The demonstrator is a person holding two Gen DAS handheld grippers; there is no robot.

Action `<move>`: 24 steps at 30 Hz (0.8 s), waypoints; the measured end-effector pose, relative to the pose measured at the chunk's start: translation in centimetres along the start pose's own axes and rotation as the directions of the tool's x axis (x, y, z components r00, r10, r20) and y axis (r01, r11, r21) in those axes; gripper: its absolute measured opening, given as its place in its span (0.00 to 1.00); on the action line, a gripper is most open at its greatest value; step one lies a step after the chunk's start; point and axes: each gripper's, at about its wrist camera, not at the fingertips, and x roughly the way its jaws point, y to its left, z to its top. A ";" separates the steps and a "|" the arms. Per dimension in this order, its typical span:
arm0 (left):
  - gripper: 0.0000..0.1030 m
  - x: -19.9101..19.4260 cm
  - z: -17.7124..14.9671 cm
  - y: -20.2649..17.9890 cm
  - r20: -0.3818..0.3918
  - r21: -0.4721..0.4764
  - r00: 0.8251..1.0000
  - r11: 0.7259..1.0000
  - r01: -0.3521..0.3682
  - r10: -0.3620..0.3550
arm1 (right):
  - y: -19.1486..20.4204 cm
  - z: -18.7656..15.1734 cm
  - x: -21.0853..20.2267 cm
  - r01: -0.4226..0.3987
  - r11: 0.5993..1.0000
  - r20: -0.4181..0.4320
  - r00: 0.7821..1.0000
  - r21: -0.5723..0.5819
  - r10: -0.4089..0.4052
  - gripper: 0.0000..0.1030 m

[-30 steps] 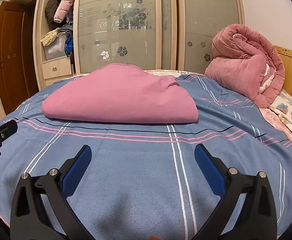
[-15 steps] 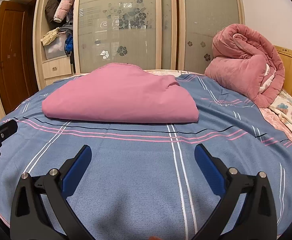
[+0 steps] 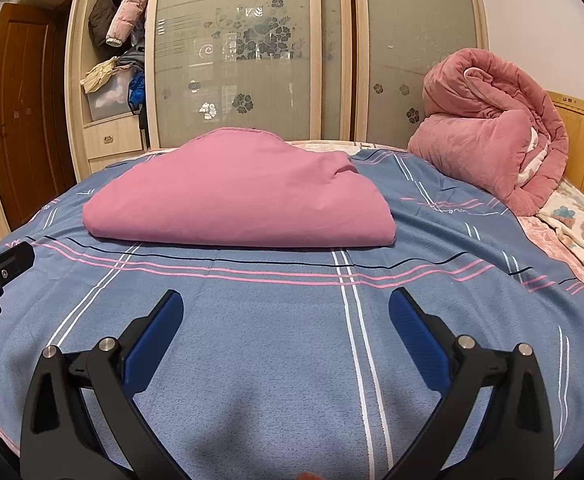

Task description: Fold large clothes

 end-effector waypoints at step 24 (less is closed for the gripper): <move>0.98 0.2 -0.1 0.0 -0.004 0.009 1.000 1.000 0.004 -0.004 | -0.2 0.0 0.0 0.000 1.000 0.004 1.000 0.004 0.000 0.99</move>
